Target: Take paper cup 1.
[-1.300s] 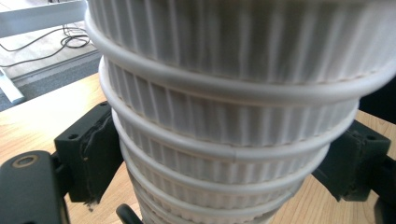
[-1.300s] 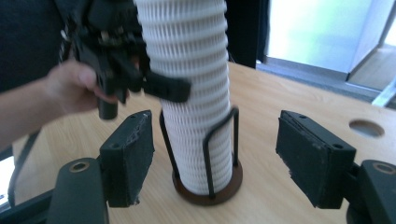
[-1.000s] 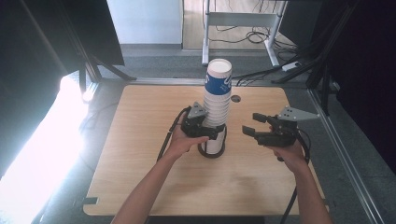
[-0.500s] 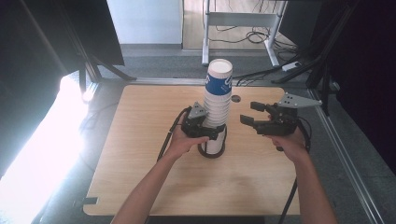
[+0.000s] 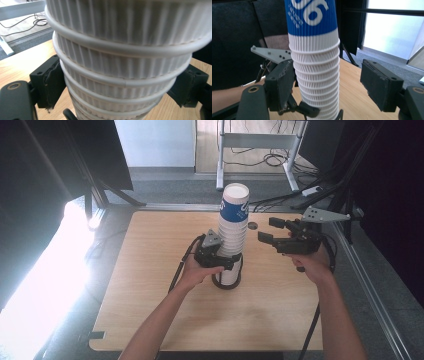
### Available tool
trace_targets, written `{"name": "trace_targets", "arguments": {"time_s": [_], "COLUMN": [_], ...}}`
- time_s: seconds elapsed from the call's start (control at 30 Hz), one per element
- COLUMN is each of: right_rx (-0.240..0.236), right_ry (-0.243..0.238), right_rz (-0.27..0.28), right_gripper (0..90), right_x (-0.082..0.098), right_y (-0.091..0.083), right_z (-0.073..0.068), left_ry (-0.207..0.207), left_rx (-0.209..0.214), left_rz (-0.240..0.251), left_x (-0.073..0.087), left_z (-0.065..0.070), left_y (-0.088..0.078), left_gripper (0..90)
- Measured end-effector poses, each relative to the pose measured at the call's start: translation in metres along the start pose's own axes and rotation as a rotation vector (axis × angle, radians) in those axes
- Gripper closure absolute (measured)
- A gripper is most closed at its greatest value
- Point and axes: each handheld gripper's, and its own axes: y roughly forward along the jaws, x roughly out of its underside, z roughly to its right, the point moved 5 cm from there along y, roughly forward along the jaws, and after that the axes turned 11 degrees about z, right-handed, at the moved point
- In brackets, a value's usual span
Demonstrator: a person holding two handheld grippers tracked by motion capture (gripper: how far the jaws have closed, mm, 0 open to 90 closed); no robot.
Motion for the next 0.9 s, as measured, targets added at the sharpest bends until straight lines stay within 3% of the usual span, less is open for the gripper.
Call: {"name": "trace_targets", "arguments": {"time_s": [0.47,0.9], "right_rx": [-0.023,-0.056], "right_ry": [-0.036,-0.032], "right_rz": [0.0,0.015], "right_gripper": [25.5,22.4], "right_x": [-0.028,-0.044], "right_y": [0.026,0.05], "right_z": [-0.007,-0.012], "left_ry": [0.002,0.002], "left_rx": [0.002,0.001], "left_rz": [-0.008,-0.006], "left_x": [0.0,0.0], "left_z": [0.001,0.002], "left_y": [-0.001,-0.001], "left_gripper": [12.7,12.7]}}
